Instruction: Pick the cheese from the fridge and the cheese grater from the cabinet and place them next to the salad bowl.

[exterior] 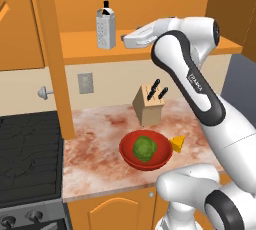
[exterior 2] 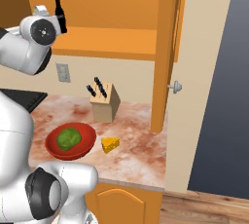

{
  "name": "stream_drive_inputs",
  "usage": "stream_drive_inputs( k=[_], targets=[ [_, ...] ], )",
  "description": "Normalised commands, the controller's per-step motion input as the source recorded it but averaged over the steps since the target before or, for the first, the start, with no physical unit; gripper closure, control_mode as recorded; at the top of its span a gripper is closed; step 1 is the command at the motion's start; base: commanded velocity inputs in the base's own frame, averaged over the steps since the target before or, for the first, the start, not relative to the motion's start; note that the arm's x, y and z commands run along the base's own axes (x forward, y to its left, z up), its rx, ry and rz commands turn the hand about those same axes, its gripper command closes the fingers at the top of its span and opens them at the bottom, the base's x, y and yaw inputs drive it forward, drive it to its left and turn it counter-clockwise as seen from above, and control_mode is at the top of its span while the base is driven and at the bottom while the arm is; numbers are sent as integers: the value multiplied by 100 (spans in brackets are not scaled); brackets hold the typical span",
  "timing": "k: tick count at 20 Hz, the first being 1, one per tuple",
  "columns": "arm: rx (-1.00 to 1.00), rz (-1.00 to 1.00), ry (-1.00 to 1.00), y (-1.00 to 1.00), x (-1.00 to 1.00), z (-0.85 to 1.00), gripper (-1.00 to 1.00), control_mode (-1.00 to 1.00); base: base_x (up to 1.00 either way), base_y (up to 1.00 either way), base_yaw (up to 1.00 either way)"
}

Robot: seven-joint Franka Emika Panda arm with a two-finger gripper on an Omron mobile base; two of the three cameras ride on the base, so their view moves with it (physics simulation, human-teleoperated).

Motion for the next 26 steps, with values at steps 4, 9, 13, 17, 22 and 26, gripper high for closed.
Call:
stream_drive_inputs(
  k=[4,9,13,17,22,26],
  targets=[
    [2,0,0,8,8,0,-100,-100,0,0,0],
    [4,0,0,0,7,0,-100,-100,0,0,0],
    [6,0,0,-3,14,0,-100,-100,0,0,0],
    [3,0,0,-6,20,0,-100,-100,0,0,0],
    [0,0,0,-2,14,0,-100,-100,0,0,0],
    [0,0,0,-1,11,0,-100,-100,0,0,0]
  ],
)
